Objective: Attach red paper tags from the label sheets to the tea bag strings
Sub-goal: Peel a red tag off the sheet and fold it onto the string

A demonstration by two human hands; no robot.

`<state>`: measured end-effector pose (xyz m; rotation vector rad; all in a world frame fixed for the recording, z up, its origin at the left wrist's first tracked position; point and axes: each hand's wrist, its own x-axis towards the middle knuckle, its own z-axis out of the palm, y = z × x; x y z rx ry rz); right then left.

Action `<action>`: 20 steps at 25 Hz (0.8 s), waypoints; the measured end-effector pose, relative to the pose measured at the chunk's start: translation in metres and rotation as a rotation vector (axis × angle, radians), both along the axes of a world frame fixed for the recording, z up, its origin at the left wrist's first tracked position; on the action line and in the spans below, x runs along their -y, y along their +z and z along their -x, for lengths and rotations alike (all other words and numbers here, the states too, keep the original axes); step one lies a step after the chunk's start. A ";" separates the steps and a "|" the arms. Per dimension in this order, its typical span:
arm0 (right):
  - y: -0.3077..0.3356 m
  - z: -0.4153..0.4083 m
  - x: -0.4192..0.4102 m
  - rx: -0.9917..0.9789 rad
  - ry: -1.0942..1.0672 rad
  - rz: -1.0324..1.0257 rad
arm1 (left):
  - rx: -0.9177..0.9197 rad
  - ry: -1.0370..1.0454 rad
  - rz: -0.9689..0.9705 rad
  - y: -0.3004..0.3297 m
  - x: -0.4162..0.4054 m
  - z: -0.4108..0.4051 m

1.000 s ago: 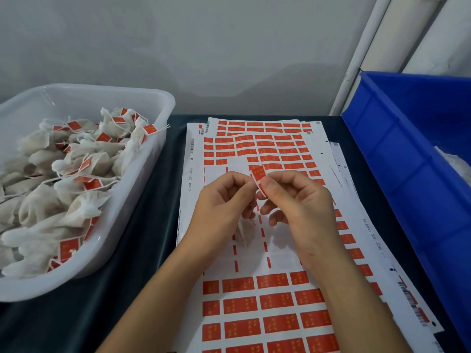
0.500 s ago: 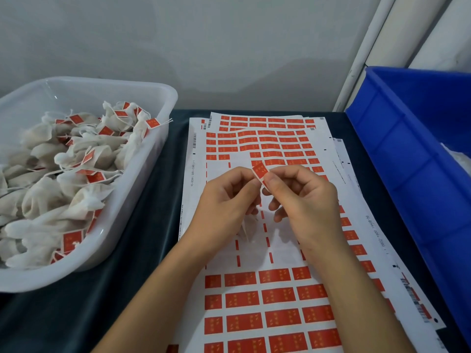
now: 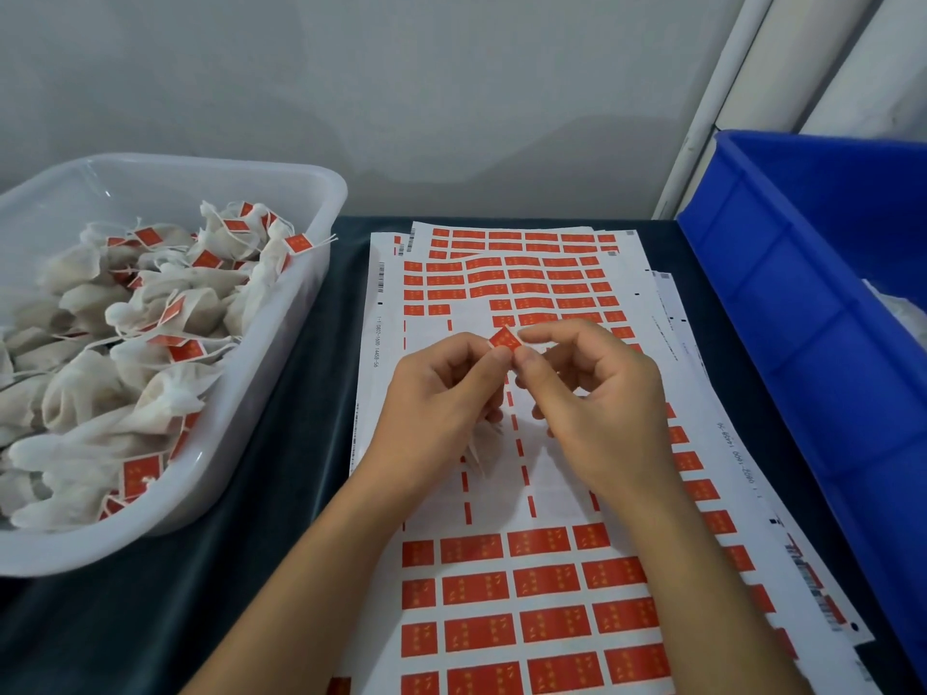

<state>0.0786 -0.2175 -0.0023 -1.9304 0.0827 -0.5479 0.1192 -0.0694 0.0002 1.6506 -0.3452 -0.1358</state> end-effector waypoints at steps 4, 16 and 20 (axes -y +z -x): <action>0.000 -0.001 0.003 -0.014 -0.014 -0.108 | -0.048 0.009 -0.002 -0.001 0.001 0.001; 0.002 -0.002 0.005 -0.062 0.127 0.031 | -0.070 -0.008 0.062 -0.003 -0.001 0.000; 0.005 -0.001 0.004 -0.057 0.117 0.059 | -0.047 0.028 0.026 -0.004 0.001 -0.001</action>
